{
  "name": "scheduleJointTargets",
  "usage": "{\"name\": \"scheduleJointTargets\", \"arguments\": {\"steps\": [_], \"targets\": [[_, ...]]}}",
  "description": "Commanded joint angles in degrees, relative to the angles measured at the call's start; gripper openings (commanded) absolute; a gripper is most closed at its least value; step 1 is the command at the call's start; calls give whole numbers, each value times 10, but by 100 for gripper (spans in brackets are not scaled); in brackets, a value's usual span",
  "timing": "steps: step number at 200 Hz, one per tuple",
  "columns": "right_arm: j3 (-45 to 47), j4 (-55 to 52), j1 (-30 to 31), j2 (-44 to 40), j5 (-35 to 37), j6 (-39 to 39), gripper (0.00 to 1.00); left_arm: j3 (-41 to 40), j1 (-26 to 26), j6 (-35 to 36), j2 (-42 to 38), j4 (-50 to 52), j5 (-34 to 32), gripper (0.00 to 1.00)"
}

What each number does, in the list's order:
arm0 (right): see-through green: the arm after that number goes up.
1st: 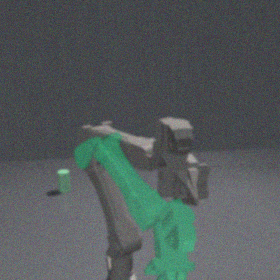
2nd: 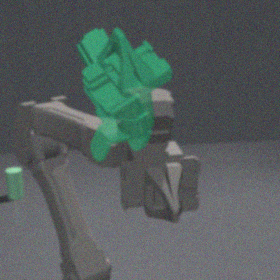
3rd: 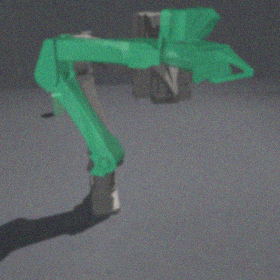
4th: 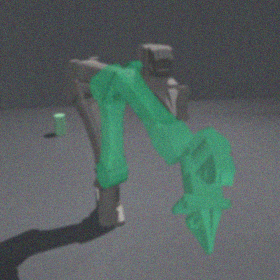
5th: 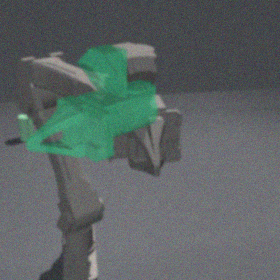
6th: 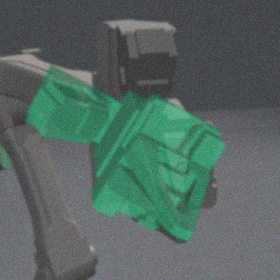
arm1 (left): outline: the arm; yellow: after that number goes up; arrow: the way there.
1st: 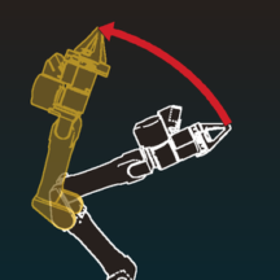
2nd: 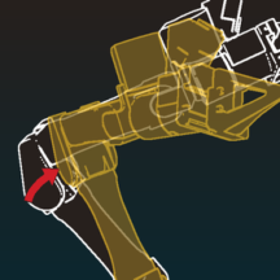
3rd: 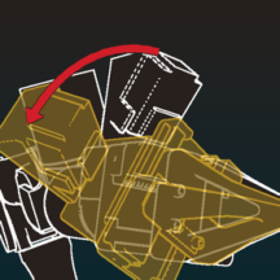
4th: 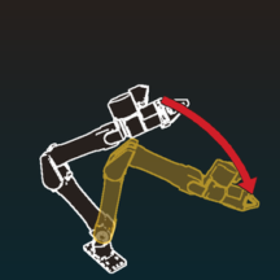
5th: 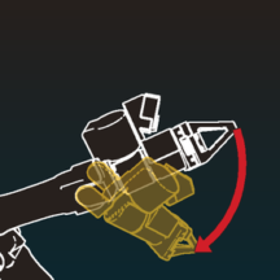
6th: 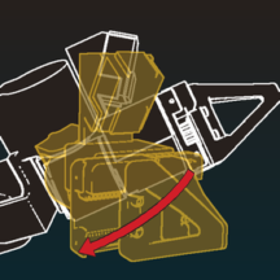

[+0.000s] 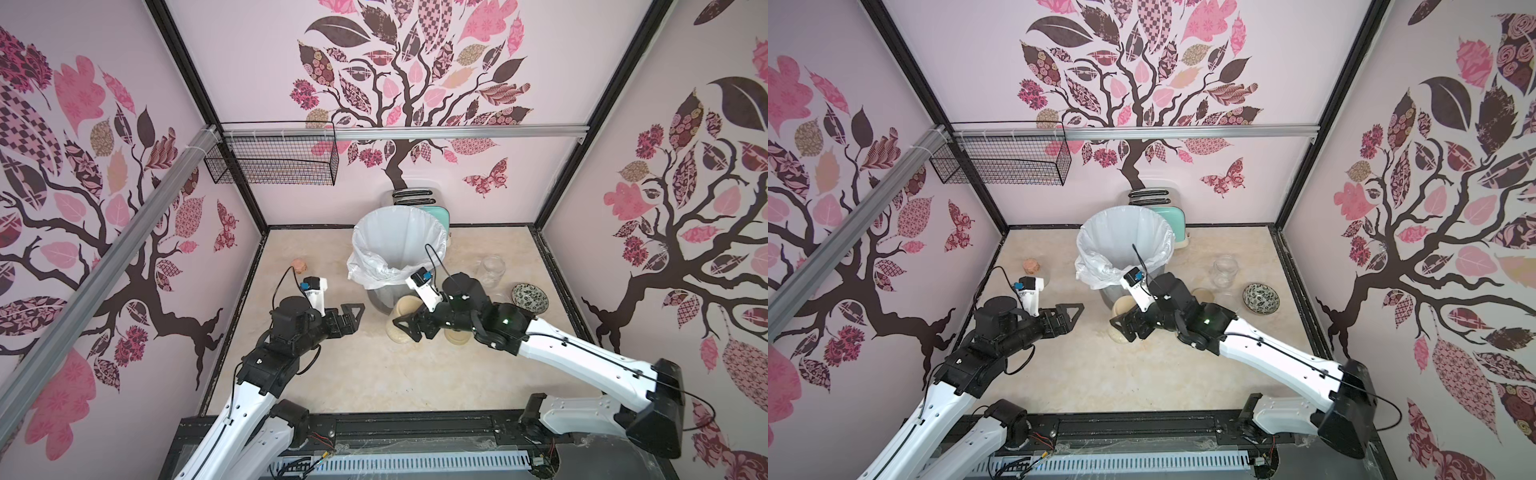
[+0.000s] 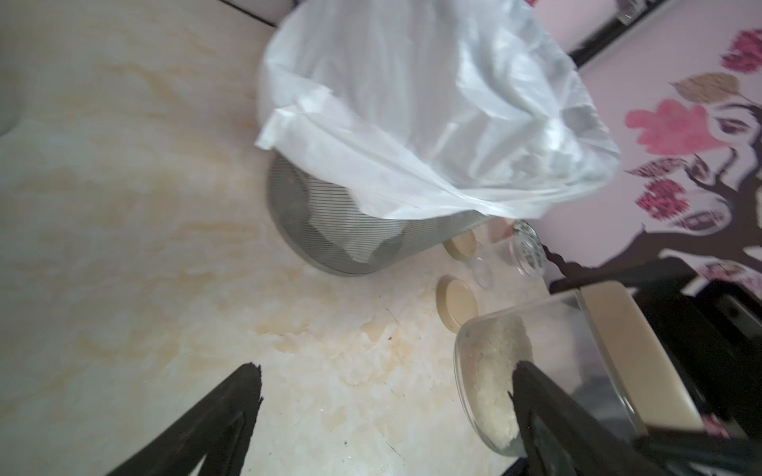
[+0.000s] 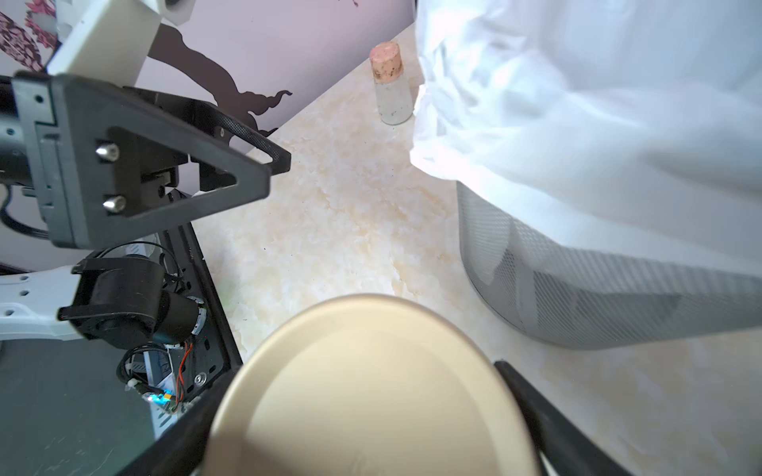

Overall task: Empty moldy rice from jars
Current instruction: Pick up the jar from the center of the board.

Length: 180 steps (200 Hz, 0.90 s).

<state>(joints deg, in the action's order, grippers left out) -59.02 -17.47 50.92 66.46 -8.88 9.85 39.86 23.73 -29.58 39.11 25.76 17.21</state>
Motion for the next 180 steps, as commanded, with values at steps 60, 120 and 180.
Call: {"name": "scheduleJointTargets", "arguments": {"steps": [60,120,180], "targets": [[-68,-132,-63,-119,-66,21,65,41,106,333,66,-67,222,98],[-86,-108,-66,-98,-116,44,64,22,157,404,110,-187,220,98],[-83,-64,-72,-89,-163,83,62,26,229,435,180,-252,196,98]]}}
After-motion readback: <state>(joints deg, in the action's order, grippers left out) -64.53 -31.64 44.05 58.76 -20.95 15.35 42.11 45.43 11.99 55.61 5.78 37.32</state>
